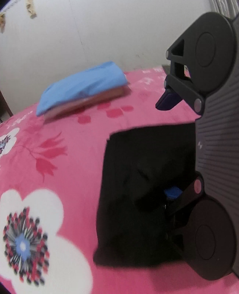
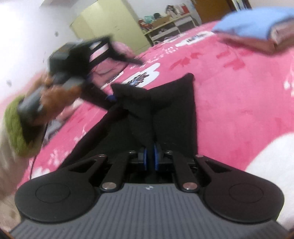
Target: Fold clothes
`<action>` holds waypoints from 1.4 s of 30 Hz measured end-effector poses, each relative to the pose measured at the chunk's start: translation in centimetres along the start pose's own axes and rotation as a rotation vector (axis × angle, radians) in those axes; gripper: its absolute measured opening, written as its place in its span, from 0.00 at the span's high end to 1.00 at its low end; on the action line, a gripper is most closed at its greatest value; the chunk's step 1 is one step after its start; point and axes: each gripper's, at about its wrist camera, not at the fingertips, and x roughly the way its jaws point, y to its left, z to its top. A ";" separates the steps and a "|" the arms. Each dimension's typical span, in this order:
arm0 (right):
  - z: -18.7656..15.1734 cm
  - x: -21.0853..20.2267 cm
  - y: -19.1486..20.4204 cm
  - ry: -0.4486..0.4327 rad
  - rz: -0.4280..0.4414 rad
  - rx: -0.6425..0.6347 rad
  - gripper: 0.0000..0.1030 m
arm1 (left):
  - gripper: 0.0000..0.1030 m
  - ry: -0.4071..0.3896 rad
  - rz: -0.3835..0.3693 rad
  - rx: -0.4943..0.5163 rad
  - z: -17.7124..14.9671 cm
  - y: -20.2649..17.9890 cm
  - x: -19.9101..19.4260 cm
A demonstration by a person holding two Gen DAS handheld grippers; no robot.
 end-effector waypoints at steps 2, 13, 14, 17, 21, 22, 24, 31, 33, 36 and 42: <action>-0.1 0.1 -0.8 0.001 0.018 0.047 0.95 | 0.18 -0.049 0.010 0.006 -1.2 0.7 -2.3; 0.1 0.6 -0.4 0.018 -0.007 0.067 0.95 | 0.18 -0.394 0.129 0.433 -18.4 1.2 -10.8; 0.1 0.4 -0.4 0.019 -0.007 0.076 0.95 | 0.19 -0.412 0.153 0.500 -20.3 0.7 -10.7; 0.3 0.1 0.1 0.024 -0.014 0.080 0.91 | 0.21 -0.444 0.248 0.711 -25.1 -0.8 -9.4; 1.0 -0.3 1.9 0.031 -0.063 -0.003 0.71 | 0.30 -0.479 0.496 0.932 -28.8 -2.7 -6.0; 1.3 -0.3 2.5 0.034 -0.078 -0.038 0.64 | 0.34 -0.488 0.543 0.961 -29.2 -2.8 -5.3; 1.8 -0.3 4.5 0.031 -0.108 -0.146 0.57 | 0.38 -0.502 0.557 0.952 -29.3 -2.5 -4.8; 3.7 3.5 11.1 0.044 -0.146 -0.501 0.51 | 0.49 -0.516 0.461 0.843 -28.6 -0.8 -5.8; 4.2 6.1 12.3 0.065 -0.174 -0.570 0.51 | 0.49 -0.515 0.458 0.852 -28.7 -0.7 -5.7; 5.1 9.6 13.3 0.094 -0.220 -0.644 0.51 | 0.55 -0.511 0.459 0.877 -28.9 -0.5 -5.2; 7.6 14.0 13.0 0.111 -0.265 -0.632 0.92 | 0.64 -0.469 0.417 0.850 -28.4 0.7 -4.8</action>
